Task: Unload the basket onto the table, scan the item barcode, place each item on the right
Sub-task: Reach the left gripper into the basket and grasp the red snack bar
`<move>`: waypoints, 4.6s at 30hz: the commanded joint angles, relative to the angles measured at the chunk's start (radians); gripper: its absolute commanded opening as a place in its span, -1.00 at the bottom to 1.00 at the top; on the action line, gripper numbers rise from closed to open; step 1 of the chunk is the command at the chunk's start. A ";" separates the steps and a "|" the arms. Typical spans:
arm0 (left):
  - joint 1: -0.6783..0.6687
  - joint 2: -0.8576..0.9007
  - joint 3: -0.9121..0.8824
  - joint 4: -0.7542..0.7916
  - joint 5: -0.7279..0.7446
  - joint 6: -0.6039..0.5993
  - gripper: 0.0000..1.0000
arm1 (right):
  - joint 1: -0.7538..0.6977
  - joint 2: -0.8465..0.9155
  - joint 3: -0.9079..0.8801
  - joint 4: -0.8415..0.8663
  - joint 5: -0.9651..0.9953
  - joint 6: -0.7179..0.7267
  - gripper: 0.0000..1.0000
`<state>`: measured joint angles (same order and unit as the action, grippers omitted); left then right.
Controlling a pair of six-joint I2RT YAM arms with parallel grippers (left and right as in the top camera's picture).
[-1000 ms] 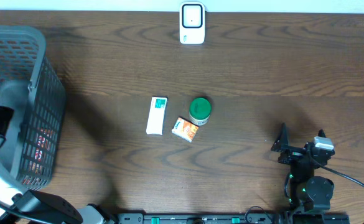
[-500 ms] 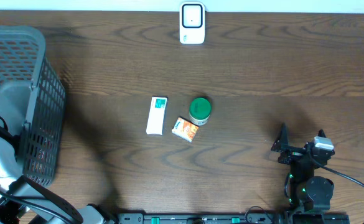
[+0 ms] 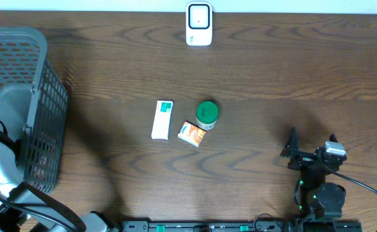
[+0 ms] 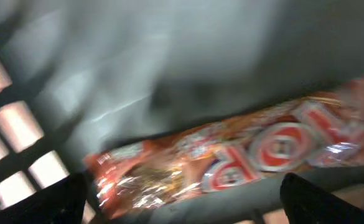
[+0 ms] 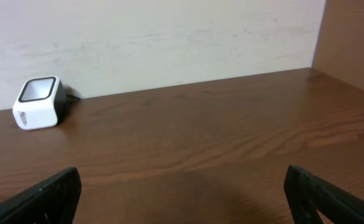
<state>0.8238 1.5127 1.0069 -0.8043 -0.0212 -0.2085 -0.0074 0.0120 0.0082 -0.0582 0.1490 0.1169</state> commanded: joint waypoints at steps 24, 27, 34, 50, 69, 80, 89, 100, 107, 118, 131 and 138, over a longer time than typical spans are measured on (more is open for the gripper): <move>0.000 0.013 -0.003 0.027 0.285 0.246 -0.85 | -0.004 -0.005 -0.003 -0.002 -0.004 -0.014 0.99; 0.000 0.026 -0.003 0.000 0.349 0.194 -0.85 | -0.004 -0.005 -0.003 -0.002 -0.004 -0.014 0.99; 0.000 0.122 -0.003 -0.047 0.354 0.115 -0.85 | -0.004 -0.005 -0.003 -0.002 -0.004 -0.014 0.99; 0.000 0.205 0.053 -0.031 0.167 0.094 -0.85 | -0.004 -0.005 -0.003 -0.002 -0.004 -0.014 0.99; 0.000 0.094 0.058 0.020 0.175 0.111 0.68 | -0.004 -0.005 -0.003 -0.002 -0.004 -0.014 0.98; 0.000 0.061 0.084 -0.033 0.223 0.182 0.74 | -0.004 -0.005 -0.003 -0.002 -0.004 -0.014 0.99; 0.000 -0.033 0.195 -0.111 0.142 0.181 0.74 | -0.004 -0.005 -0.003 -0.002 -0.004 -0.014 0.99; 0.000 0.042 0.188 -0.113 -0.142 0.166 0.74 | -0.004 -0.005 -0.003 -0.002 -0.004 -0.014 0.99; 0.001 0.138 0.188 -0.084 -0.153 0.166 0.74 | -0.004 -0.005 -0.003 -0.002 -0.004 -0.014 0.99; 0.019 0.311 0.185 -0.042 -0.147 0.115 0.75 | -0.004 -0.005 -0.003 -0.002 -0.004 -0.014 0.99; 0.018 0.377 0.068 0.082 -0.038 0.105 -0.24 | -0.004 -0.005 -0.003 -0.002 -0.004 -0.014 0.99; 0.018 0.362 0.080 0.048 -0.038 0.069 -0.37 | -0.004 -0.005 -0.003 -0.002 -0.004 -0.014 0.99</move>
<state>0.8360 1.8103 1.1446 -0.7250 -0.0692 -0.1085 -0.0074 0.0120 0.0082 -0.0582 0.1486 0.1169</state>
